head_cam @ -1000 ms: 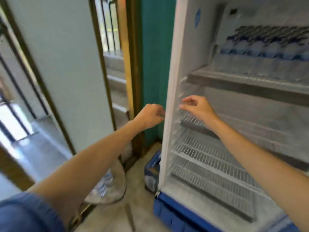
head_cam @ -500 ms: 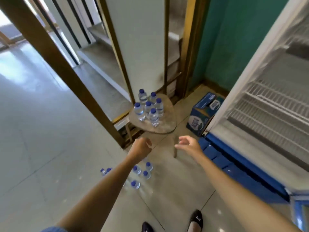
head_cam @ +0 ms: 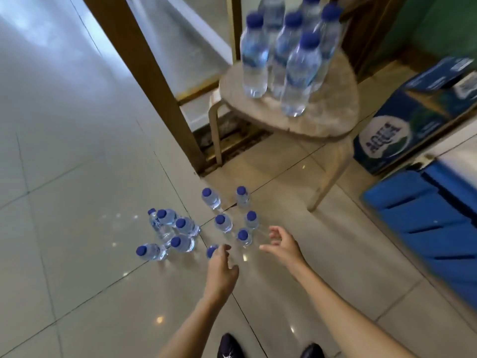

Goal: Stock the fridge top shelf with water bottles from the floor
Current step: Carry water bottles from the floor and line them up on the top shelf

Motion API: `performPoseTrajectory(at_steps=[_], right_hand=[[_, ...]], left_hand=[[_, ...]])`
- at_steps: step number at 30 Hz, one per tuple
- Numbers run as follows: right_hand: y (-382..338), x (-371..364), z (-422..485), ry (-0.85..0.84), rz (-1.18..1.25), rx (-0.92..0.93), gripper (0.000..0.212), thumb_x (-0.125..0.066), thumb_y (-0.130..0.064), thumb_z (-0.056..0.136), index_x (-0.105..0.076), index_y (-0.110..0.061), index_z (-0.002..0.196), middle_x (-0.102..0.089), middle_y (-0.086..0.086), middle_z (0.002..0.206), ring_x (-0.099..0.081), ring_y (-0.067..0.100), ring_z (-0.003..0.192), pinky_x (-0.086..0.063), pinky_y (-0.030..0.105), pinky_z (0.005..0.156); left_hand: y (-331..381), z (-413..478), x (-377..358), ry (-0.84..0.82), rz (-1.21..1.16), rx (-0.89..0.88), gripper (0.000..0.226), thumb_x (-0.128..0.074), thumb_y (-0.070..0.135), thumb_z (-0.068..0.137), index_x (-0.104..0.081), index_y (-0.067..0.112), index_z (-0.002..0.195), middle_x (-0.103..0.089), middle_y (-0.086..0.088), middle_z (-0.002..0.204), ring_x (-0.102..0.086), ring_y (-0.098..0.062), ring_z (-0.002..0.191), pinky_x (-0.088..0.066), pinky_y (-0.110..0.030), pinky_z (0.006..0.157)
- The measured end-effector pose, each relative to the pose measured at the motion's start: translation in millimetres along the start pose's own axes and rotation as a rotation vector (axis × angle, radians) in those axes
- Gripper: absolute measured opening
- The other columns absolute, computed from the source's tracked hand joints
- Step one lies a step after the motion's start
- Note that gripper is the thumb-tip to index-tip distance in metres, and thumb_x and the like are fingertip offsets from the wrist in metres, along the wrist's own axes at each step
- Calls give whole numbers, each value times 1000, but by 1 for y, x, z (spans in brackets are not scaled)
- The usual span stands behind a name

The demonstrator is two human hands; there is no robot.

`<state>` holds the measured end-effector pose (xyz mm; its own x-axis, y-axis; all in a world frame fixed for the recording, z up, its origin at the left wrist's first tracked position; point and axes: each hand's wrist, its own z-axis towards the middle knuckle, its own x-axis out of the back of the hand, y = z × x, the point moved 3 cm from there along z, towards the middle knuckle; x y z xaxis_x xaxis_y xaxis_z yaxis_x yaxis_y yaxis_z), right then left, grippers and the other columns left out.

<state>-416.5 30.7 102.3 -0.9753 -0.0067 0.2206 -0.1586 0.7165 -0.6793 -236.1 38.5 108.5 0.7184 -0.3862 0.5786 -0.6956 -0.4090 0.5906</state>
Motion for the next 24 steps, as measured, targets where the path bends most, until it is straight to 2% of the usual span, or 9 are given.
performPoseTrajectory(at_steps=[3,5,7,10,12,17,20,22,24], right_hand=[[44,-26,78,43,56,51,66,-71,0,77,-42,-14,135,-49,2,125,-47,12,107,-39,21,82],[70,-40,127,57,59,110,72,-68,2,76,-38,-14,139,-46,4,137,-46,13,116,-39,24,89],[89,-50,166,40,53,199,75,-72,-4,72,-40,-20,138,-46,3,140,-47,15,123,-40,28,100],[104,-64,209,-18,85,321,53,-77,-9,70,-53,-35,109,-62,-8,116,-58,9,105,-46,26,92],[109,-71,228,-36,121,345,51,-74,-10,65,-55,-36,104,-63,-15,104,-60,5,96,-49,26,86],[115,-73,249,-37,115,399,52,-79,-8,65,-58,-29,107,-68,-8,103,-64,12,96,-53,34,85],[120,-64,244,-3,123,391,59,-81,-2,64,-57,-30,111,-68,-6,107,-64,12,99,-52,31,87],[123,-53,230,21,151,340,61,-83,-2,64,-56,-29,112,-68,-7,105,-65,12,97,-53,29,87],[125,-39,209,48,166,296,62,-84,-4,64,-56,-27,114,-68,-8,103,-65,9,94,-53,23,82]], left_hand=[[-44,46,-62,58,-112,-24,62,-62,0,79,-39,10,136,-45,4,119,-47,-16,116,-41,-25,96],[-65,78,-96,128,-158,-66,67,-64,2,78,-36,13,138,-39,11,118,-42,-6,112,-34,-13,94],[-78,108,-122,209,-212,-106,68,-67,3,75,-38,16,135,-41,13,118,-40,0,107,-31,-1,87],[-88,137,-150,323,-392,-142,62,-70,5,75,-39,24,126,-52,18,110,-51,9,99,-36,0,83],[-90,149,-160,421,-510,-98,58,-73,12,77,-39,31,120,-54,26,102,-53,16,93,-39,1,77],[-105,170,-170,432,-589,-63,55,-78,17,74,-44,38,111,-64,15,99,-62,4,90,-49,-14,81],[-109,172,-162,394,-548,-73,51,-79,10,72,-48,40,98,-62,20,89,-61,11,80,-46,-5,72],[-108,165,-152,350,-548,-65,46,-80,9,71,-55,29,103,-65,13,91,-62,6,81,-47,-6,72],[-103,152,-140,282,-552,-52,47,-81,11,69,-59,12,110,-69,1,97,-66,-7,86,-51,-15,76]])
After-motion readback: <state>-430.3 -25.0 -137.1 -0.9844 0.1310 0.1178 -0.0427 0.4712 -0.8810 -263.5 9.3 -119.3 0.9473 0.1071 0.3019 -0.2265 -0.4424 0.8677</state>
